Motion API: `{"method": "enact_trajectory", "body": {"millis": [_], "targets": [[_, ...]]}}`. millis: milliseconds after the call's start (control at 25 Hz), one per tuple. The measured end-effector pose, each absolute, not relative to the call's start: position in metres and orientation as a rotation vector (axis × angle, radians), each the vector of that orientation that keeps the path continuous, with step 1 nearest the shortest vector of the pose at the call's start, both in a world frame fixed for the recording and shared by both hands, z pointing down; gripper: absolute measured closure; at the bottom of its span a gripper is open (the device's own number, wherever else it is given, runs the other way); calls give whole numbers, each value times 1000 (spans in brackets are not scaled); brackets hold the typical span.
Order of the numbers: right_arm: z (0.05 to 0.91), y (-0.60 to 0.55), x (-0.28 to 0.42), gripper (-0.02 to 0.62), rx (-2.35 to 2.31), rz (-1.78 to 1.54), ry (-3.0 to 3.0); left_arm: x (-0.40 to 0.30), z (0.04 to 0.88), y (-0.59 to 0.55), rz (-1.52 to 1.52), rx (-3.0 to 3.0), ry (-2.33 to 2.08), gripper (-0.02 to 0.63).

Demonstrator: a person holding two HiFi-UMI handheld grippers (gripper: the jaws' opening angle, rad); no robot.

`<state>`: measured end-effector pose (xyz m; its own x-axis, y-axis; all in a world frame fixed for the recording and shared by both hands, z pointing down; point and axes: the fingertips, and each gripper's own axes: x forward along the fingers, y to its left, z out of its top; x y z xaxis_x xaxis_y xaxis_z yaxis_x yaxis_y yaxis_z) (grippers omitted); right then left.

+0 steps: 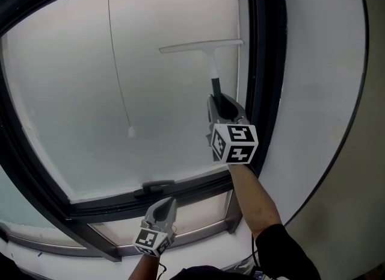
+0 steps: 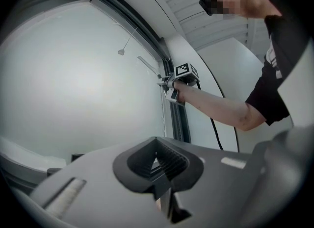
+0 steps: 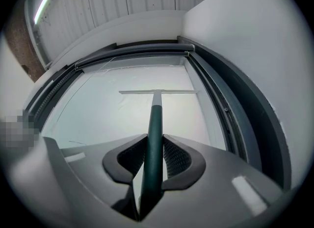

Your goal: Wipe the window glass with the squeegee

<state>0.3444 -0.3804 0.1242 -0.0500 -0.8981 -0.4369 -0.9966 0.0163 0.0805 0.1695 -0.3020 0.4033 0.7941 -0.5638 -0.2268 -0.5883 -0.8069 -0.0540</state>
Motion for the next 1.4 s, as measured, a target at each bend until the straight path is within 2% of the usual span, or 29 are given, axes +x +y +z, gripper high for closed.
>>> {"method": "enact_trajectory", "body": {"millis": [1400], "targets": [[239, -367, 342, 500, -2100, 350, 2073, 173, 438, -278, 203, -2927, 887, 607]]}}
